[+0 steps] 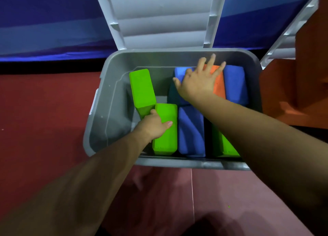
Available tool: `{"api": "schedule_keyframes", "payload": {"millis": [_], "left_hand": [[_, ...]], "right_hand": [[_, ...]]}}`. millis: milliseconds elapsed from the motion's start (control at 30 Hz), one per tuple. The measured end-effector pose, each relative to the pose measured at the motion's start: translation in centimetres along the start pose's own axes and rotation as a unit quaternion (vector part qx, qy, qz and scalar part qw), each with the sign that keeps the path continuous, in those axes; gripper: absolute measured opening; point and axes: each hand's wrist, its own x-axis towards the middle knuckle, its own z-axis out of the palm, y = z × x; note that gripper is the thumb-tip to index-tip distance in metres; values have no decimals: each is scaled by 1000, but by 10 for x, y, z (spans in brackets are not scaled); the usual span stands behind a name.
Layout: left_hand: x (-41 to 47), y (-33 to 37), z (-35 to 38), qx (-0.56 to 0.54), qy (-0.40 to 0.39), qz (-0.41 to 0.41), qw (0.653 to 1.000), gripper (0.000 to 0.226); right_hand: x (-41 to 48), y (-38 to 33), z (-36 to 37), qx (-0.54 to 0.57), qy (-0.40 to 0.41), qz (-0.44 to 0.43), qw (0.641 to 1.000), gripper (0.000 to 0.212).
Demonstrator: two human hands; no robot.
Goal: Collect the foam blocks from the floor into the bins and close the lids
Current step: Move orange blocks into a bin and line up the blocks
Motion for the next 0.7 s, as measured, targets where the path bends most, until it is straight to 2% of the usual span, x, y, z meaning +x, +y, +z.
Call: {"api": "schedule_keyframes", "payload": {"millis": [100, 233, 333, 433, 567, 700], "left_hand": [[0, 2, 0, 3, 1, 1, 1000, 68], [0, 1, -2, -15, -3, -8, 1000, 61], [0, -5, -4, -49, -1, -16, 999, 57], [-1, -10, -4, -68, -1, -16, 998, 58], [-1, -14, -6, -87, -12, -23, 996, 64], [-3, -12, -1, -96, -41, -25, 994, 74]], "right_hand": [[6, 13, 8, 121, -94, 65, 986, 91], [9, 3, 14, 182, -74, 105, 975, 82], [16, 3, 4, 211, -103, 126, 964, 85], [9, 19, -3, 224, -131, 76, 963, 86], [-46, 39, -11, 173, -83, -31, 981, 71], [-105, 54, -3, 48, -152, -72, 985, 102]]}}
